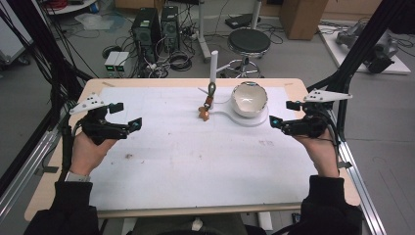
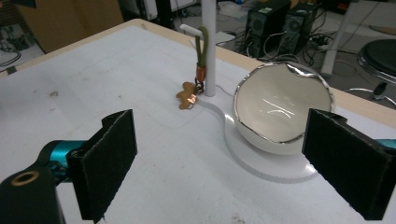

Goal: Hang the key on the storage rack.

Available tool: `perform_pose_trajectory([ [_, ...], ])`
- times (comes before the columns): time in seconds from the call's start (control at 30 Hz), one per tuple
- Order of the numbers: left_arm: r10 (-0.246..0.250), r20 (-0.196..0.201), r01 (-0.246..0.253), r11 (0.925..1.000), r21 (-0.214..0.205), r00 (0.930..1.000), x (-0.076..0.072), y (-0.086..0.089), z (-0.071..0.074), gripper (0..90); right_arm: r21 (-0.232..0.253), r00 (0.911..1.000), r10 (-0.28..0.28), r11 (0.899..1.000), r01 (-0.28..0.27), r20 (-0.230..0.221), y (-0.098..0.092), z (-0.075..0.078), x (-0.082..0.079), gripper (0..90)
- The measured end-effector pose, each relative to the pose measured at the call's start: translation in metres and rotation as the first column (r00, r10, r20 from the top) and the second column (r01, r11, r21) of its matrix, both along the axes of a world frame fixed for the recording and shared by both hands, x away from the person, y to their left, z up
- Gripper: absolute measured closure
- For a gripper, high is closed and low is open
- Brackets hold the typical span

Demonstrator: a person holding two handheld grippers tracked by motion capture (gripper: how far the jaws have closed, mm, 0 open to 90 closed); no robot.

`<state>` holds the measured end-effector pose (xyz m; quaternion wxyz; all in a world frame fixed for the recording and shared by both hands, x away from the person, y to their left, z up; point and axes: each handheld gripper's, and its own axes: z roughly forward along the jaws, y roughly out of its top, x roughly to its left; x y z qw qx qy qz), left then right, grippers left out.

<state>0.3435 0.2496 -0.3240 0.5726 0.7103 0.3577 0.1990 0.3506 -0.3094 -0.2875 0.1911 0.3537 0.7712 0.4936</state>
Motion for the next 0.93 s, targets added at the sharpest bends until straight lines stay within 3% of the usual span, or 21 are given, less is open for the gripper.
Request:
perform_pose_trajectory([
  [0.17, 0.002, 0.003, -0.002, 1.0, -0.007, 1.0, 0.0, 0.001, 0.002, 1.7, 0.06, 0.9991, -0.036, 0.998, 0.035, 0.021, -0.014, 0.004, -0.011, 9.8],
  [0.33, 0.001, 0.021, -0.001, 1.0, -0.007, 0.9998, -0.004, 0.002, 0.007, 1.7, 0.039, 0.9985, -0.024, 0.999, 0.022, 0.049, -0.015, 0.007, -0.018, 9.8],
  [0.4, -0.001, 0.028, 0.0, 0.9999, 0.017, 0.9996, -0.005, -0.001, 0.006, 1.7, 0.019, 0.9987, -0.005, 1.0, 0.004, 0.052, -0.014, 0.005, -0.018, 9.8],
  [0.43, -0.015, 0.021, 0.015, 0.9996, 0.023, 0.9997, -0.005, -0.003, 0.006, 1.7, -0.017, 0.9988, 0.005, 1.0, -0.004, 0.048, -0.011, 0.002, -0.02, 9.8],
  [0.93, -0.026, 0.019, 0.025, 0.9995, 0.018, 0.9995, -0.009, 0.0, 0.009, 1.7, 0.006, 0.9989, 0.021, 1.0, -0.022, 0.041, 0.002, -0.002, -0.007, 9.8],
])
